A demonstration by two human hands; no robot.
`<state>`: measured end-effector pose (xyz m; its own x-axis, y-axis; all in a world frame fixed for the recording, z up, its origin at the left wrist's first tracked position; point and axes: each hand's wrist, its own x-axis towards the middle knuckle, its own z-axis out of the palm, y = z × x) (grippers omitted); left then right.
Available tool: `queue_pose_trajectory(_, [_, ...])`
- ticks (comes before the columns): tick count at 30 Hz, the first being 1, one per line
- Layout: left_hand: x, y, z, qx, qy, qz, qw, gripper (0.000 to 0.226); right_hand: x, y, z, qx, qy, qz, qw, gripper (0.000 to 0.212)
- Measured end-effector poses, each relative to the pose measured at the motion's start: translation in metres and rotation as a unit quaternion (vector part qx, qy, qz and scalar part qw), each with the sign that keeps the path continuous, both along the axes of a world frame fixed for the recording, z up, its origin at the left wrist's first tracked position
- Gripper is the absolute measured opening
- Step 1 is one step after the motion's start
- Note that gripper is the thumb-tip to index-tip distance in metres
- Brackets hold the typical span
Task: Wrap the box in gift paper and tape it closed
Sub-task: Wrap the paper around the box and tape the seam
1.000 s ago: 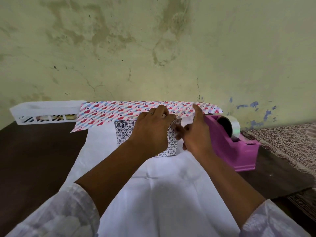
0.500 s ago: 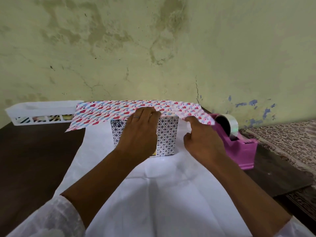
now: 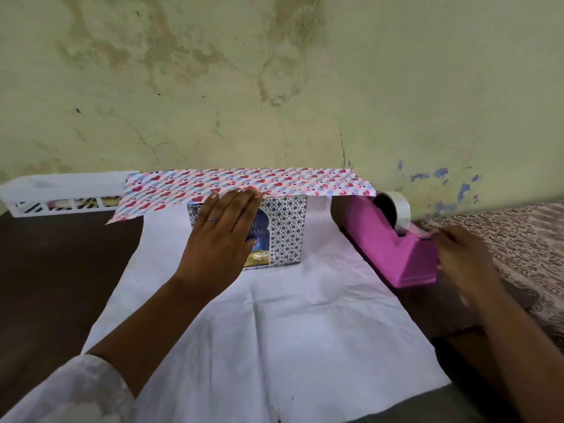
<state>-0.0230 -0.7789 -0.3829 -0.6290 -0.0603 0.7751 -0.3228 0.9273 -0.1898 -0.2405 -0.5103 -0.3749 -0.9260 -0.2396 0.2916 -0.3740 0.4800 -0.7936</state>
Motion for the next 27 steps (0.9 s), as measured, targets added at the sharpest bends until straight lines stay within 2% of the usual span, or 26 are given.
queue_pose_trajectory(2, [0.0,0.002,0.0,0.001,0.005,0.0,1.0,0.074,-0.001,0.001,0.006,-0.077,-0.11,0.034,0.99,0.02])
queue_pose_trajectory(4, [-0.001,0.003,-0.001,-0.002,0.013,0.003,1.0,0.073,-0.002,0.0,0.012,-0.13,-0.182,0.049,0.973,0.013])
queue_pose_trajectory(7, [-0.001,0.005,-0.002,-0.009,0.027,0.002,1.0,0.067,-0.005,-0.008,0.014,-0.184,-0.212,0.028,0.959,0.01])
queue_pose_trajectory(10, [-0.002,0.006,-0.001,-0.001,0.024,0.004,1.0,0.071,-0.008,-0.016,0.016,-0.253,-0.246,0.002,0.936,0.026])
queue_pose_trajectory(11, [-0.001,0.007,0.0,0.002,0.02,0.005,1.0,0.074,-0.008,-0.018,0.016,-0.284,-0.253,-0.001,0.925,0.025])
queue_pose_trajectory(13, [-0.001,0.006,0.0,0.005,0.016,0.006,1.0,0.075,-0.003,-0.022,0.015,-0.351,-0.234,-0.015,0.907,0.012])
queue_pose_trajectory(17, [-0.001,0.005,0.0,0.006,0.02,0.004,1.0,0.076,0.002,-0.026,0.003,-0.489,-0.163,-0.002,0.857,0.021])
queue_pose_trajectory(21, [-0.003,0.005,-0.002,-0.001,0.03,-0.001,1.0,0.07,-0.001,-0.023,-0.005,-0.562,-0.177,0.01,0.808,0.019])
queue_pose_trajectory(23, [-0.003,0.005,-0.002,-0.007,0.036,-0.004,0.999,0.065,0.0,-0.023,-0.009,-0.576,-0.177,0.007,0.798,0.02])
queue_pose_trajectory(27, [-0.004,0.006,-0.002,-0.004,0.036,-0.005,0.999,0.066,0.007,-0.029,-0.012,-0.571,-0.154,-0.038,0.805,0.026])
